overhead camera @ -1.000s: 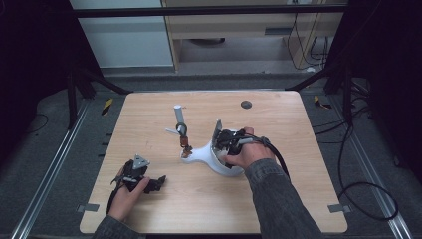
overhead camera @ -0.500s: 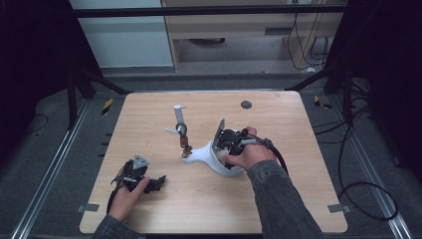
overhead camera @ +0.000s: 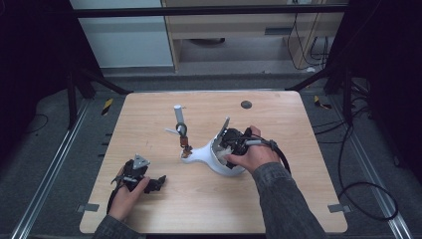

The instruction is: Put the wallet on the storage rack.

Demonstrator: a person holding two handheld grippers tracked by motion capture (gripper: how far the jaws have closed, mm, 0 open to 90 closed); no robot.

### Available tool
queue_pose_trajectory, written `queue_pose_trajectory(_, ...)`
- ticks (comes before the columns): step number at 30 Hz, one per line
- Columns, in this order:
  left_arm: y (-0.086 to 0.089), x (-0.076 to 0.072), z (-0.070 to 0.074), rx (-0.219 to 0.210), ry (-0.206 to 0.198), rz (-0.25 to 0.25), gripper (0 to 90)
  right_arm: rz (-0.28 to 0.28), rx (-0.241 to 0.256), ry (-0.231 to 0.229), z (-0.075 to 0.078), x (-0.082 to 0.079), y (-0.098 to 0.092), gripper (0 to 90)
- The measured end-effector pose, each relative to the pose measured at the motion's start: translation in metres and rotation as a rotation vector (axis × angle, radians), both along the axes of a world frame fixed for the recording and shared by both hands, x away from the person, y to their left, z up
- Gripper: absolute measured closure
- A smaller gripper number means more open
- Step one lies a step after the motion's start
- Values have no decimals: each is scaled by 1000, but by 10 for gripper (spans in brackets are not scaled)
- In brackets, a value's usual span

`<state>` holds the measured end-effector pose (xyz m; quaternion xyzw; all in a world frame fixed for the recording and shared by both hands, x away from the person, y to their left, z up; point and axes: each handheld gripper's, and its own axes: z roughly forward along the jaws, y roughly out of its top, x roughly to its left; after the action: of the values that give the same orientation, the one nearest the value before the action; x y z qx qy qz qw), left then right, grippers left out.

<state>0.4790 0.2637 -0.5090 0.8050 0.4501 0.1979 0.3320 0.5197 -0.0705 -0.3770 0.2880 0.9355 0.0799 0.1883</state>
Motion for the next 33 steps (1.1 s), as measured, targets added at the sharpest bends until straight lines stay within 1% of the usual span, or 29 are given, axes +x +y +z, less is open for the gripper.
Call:
queue_pose_trajectory(5, 0, 0, 0, -1, 0, 0, 0, -12, 37, -6, 4, -2, -4, 128)
queue_pose_trajectory(12, 0, 0, 0, -1, 0, 0, 0, -1, 76, -19, 9, -4, -10, 119)
queue_pose_trajectory(15, 0, 0, 0, -1, 0, 0, 0, -6, 95, -22, 11, -4, -14, 112)
queue_pose_trajectory(20, 0, 0, 0, -1, 0, 0, 0, -18, 143, -24, 14, -7, -20, 105)
queue_pose_trajectory(30, -1, 1, 0, -3, 1, 1, 0, -37, 232, -56, 21, -9, -36, 88)
queue_pose_trajectory(33, -1, 1, 0, -3, 1, 1, 0, -48, 248, -71, 22, -10, -41, 83)
